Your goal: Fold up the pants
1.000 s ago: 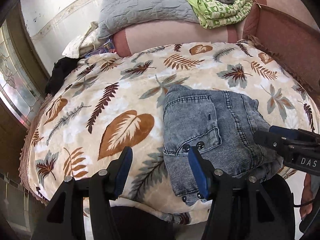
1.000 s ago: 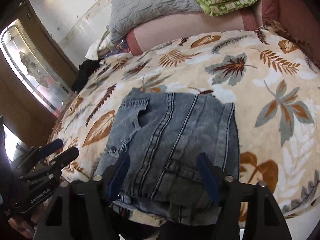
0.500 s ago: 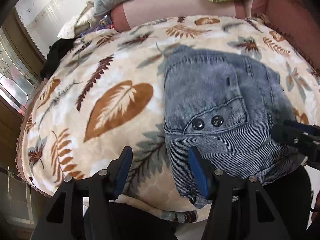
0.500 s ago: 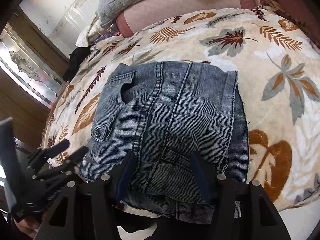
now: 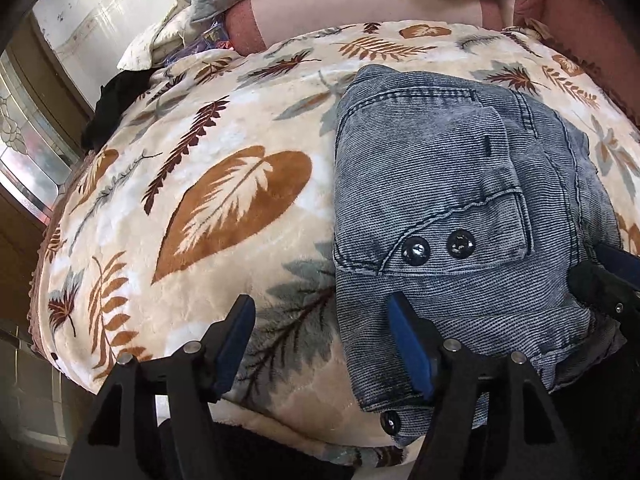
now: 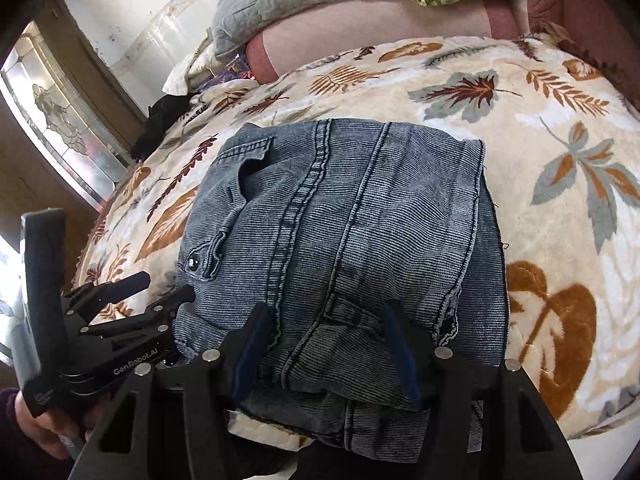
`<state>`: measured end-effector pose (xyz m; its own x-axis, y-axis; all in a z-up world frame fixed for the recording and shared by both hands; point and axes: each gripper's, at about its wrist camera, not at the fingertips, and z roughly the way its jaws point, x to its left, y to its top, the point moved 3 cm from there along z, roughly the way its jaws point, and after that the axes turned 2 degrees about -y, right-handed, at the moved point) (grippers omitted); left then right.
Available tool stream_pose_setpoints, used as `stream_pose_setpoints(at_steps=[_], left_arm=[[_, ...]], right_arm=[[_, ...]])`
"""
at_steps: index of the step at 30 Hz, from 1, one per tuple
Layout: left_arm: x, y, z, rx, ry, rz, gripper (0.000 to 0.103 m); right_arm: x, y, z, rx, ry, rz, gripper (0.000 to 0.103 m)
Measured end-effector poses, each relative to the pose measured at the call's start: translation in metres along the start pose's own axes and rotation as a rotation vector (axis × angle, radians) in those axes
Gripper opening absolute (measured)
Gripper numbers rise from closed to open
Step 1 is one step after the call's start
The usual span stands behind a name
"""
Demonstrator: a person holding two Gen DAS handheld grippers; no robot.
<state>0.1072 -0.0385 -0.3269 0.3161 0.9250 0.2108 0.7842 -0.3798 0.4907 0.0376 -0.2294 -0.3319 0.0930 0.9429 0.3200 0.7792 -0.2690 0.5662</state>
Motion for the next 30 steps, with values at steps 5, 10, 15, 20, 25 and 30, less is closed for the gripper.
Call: stream_pose_setpoints(at_steps=[5, 10, 15, 20, 25, 30], left_arm=[[0.013, 0.004, -0.011, 0.064, -0.034, -0.069, 0.074], [0.024, 0.012, -0.071, -0.080, -0.005, -0.108, 0.074], [0.034, 0.025, -0.146, -0.269, 0.061, -0.133, 0.083], [0.046, 0.030, -0.209, -0.446, 0.120, -0.141, 0.091], [0.056, 0.035, -0.239, -0.498, 0.111, -0.154, 0.093], [0.067, 0.039, -0.252, -0.521, 0.112, -0.189, 0.093]], right_arm=[[0.005, 0.001, -0.009, -0.001, -0.025, -0.011, 0.062], [0.020, 0.008, -0.055, -0.110, -0.060, -0.065, 0.061], [0.035, 0.025, -0.120, -0.278, -0.075, -0.095, 0.061], [0.058, 0.033, -0.173, -0.409, -0.090, -0.141, 0.062], [0.079, 0.032, -0.206, -0.474, -0.067, -0.183, 0.064], [0.096, 0.030, -0.221, -0.506, -0.068, -0.226, 0.065]])
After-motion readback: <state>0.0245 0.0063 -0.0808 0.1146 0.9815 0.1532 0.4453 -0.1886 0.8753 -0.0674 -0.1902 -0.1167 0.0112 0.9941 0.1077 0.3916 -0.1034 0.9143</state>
